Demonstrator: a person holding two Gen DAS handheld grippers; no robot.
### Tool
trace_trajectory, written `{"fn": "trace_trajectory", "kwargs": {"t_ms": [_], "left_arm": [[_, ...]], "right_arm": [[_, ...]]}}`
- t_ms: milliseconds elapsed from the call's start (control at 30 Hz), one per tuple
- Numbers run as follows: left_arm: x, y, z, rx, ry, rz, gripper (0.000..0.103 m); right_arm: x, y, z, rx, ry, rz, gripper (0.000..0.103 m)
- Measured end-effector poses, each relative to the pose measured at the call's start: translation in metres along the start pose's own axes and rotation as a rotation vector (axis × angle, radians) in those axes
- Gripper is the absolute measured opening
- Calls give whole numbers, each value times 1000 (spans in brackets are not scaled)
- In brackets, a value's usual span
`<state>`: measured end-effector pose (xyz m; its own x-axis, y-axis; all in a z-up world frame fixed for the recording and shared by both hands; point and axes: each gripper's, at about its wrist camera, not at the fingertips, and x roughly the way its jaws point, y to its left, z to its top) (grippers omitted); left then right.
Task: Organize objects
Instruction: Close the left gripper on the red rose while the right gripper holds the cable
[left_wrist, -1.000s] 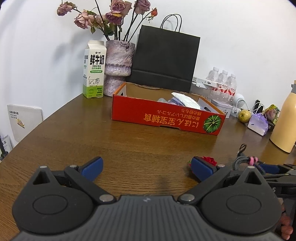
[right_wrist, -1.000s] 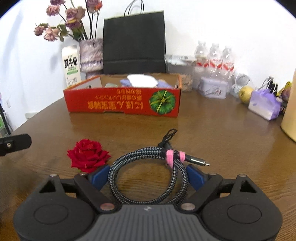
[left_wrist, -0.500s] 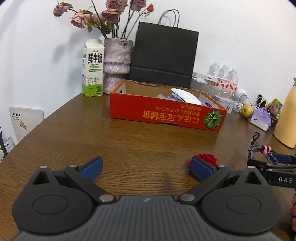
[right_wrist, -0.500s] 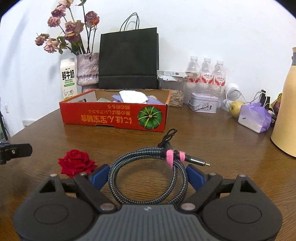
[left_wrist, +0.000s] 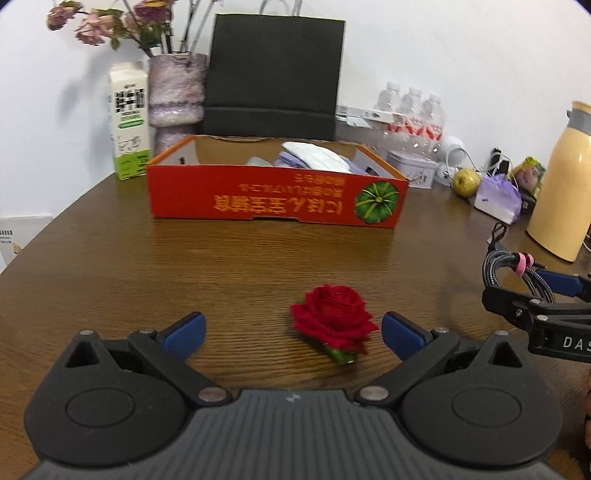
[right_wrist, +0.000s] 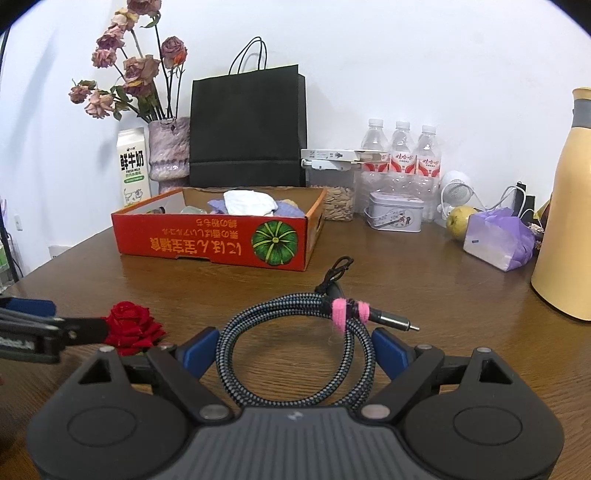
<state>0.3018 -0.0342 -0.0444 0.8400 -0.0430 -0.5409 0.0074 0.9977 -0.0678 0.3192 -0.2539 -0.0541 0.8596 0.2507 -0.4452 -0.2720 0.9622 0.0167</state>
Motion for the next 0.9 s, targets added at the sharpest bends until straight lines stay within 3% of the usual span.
{"fn": "trace_trajectory", "kwargs": {"t_ms": [267, 400, 900], "left_arm": [[29, -25, 6, 26, 52, 15, 103], [42, -33, 9, 21, 72, 62, 103], [53, -33, 8, 19, 122, 109, 103]], "right_arm": [[-2, -18, 1, 10, -9, -6, 88], [-2, -21, 2, 18, -15, -8, 88], [-1, -17, 0, 2, -8, -18, 88]]}}
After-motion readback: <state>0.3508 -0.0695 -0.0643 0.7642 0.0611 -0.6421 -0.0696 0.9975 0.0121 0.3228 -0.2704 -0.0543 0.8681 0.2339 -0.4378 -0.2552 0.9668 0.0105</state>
